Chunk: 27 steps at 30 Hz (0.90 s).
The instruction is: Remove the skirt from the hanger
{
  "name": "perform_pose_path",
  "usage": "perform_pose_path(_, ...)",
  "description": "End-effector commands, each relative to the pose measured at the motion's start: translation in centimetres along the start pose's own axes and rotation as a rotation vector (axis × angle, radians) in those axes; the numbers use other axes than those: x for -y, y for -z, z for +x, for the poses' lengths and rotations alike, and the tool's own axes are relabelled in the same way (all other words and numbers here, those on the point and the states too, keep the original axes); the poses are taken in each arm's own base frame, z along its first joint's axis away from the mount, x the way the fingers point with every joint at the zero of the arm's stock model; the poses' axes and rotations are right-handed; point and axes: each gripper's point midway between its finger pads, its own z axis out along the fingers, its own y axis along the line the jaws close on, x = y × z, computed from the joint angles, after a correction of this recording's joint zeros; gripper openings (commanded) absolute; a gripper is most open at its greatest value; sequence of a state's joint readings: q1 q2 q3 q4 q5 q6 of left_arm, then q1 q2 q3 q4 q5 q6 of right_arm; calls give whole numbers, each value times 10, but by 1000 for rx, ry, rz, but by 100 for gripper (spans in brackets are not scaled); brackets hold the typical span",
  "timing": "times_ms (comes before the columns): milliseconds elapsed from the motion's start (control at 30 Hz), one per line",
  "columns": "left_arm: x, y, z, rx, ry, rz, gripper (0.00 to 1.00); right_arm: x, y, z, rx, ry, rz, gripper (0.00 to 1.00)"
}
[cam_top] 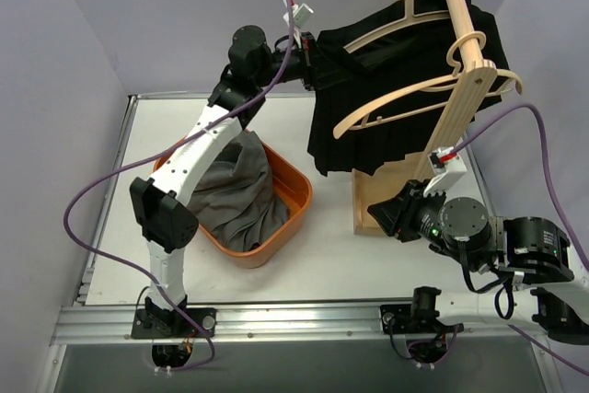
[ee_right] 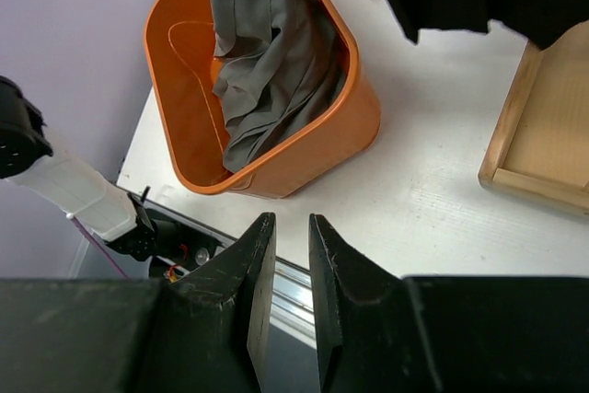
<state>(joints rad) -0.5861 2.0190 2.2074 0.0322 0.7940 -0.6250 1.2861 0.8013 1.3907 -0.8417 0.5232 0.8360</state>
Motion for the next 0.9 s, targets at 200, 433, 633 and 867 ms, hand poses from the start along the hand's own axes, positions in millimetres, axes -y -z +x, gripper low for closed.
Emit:
perform_pose_path(200, 42, 85, -58, 117, -168, -111, 2, -18, -28, 1, -20, 177, 41, 21)
perform_pose_path(433, 47, 148, -55, 75, -151, -304, 2, -51, -52, 3, -35, 268, -13, 32)
perform_pose_path(633, 88, 185, -44, 29, -165, -372, 2, -87, -68, -8, -32, 337, -69, 43)
perform_pose_path(867, 131, 237, -20, 30, -203, -496, 2, -119, -98, -27, -8, 468, -98, 42)
